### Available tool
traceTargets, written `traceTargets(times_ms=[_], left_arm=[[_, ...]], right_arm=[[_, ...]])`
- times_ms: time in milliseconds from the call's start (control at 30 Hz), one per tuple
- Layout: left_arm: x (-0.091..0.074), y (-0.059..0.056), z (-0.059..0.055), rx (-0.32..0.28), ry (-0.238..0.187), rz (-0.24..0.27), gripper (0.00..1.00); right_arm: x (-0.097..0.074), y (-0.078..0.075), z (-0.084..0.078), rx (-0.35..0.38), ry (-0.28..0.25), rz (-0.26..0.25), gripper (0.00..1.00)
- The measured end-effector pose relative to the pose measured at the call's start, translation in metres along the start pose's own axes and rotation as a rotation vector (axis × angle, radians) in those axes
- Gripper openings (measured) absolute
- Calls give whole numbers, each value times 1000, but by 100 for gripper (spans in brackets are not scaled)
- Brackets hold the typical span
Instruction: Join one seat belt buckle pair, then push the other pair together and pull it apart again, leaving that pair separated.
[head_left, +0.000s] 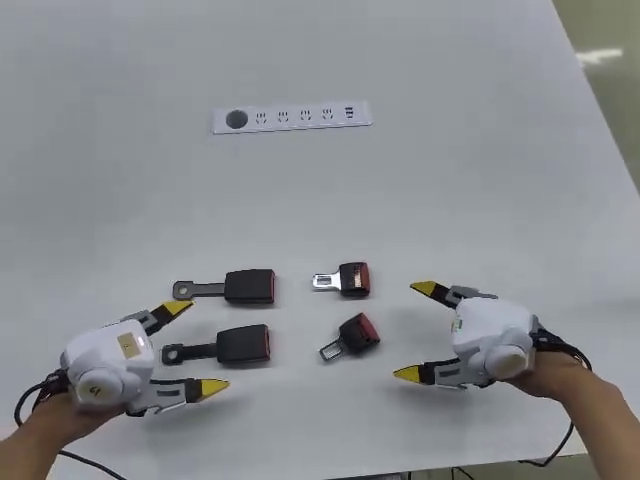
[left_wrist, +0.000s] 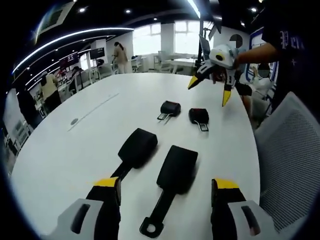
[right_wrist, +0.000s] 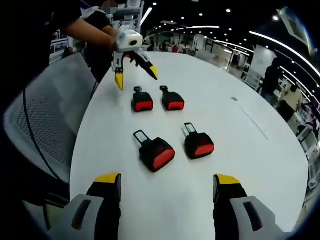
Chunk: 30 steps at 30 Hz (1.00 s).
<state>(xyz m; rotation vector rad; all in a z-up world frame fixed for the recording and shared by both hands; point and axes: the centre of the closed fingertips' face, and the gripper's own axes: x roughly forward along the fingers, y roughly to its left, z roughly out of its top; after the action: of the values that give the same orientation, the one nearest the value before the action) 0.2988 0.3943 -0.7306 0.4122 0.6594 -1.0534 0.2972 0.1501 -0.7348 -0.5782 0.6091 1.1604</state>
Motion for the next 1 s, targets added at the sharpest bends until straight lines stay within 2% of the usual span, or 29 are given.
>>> traceTargets(times_ms=[300, 533, 833, 1000], left_arm=[[10, -5, -1, 40, 41, -62, 64], [18, -11, -7, 93, 93, -121, 57], [26, -12, -10, 131, 135, -164, 47], [29, -14, -12, 175, 163, -183, 44]], right_arm=[[7, 0, 4, -75, 26, 60, 68], [14, 2, 6, -132, 51, 115, 62], [24, 7, 11, -182, 57, 173, 53], [30, 11, 11, -206, 68, 206, 50]])
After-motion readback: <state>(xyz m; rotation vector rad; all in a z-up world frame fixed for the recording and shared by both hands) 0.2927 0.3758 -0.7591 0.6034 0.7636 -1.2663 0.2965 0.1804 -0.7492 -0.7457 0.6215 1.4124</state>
